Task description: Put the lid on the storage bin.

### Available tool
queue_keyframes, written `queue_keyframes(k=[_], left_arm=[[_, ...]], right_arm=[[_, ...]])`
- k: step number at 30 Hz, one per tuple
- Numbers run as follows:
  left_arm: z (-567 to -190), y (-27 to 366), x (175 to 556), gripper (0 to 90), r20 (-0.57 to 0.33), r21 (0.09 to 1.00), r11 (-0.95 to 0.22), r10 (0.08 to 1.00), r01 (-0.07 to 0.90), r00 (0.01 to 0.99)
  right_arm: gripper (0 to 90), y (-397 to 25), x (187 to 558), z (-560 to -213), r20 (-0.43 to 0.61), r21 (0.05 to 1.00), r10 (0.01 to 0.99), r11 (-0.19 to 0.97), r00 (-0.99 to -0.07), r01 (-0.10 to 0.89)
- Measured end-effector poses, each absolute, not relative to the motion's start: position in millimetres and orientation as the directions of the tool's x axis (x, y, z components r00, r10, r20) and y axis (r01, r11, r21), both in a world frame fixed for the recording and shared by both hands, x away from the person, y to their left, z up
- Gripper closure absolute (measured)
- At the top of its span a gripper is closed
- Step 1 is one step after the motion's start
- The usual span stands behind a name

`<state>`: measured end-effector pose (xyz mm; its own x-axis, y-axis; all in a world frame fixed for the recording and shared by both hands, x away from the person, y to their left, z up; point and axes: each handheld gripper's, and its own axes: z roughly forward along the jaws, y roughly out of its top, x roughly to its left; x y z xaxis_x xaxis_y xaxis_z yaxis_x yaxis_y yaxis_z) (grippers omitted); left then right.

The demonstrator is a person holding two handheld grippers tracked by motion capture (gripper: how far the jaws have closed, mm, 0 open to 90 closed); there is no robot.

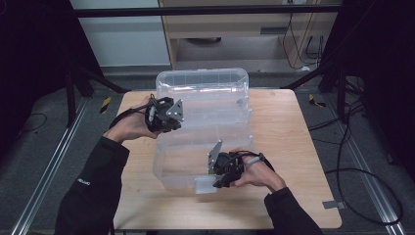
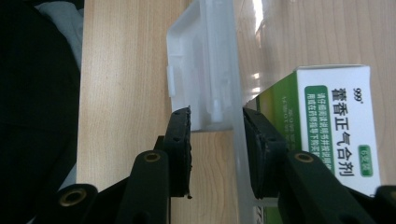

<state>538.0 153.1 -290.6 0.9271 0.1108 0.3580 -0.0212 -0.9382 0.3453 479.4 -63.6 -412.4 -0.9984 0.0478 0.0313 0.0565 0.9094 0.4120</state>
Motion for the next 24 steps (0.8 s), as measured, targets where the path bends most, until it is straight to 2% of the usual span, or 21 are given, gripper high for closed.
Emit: queue_keyframes(k=[3, 4, 24], left_arm=[[-291.1, 153.3, 533.4, 88.5, 0.361, 0.343, -0.939, 0.109, -0.023, 0.926], [-290.4, 153.0, 533.3, 88.4, 0.391, 0.335, -0.941, 0.084, -0.057, 0.916], [-296.2, 155.8, 514.1, 88.1, 0.386, 0.35, -0.935, 0.096, -0.05, 0.917]], right_arm=[[65.2, -63.7, 479.6, -412.3, 0.032, 0.411, 0.046, 0.91, -0.998, 0.055], [65.2, -63.6, 479.5, -412.4, 0.032, 0.412, 0.046, 0.91, -0.998, 0.055], [64.9, -64.0, 479.2, -412.5, 0.022, 0.418, 0.041, 0.907, -0.999, 0.047]])
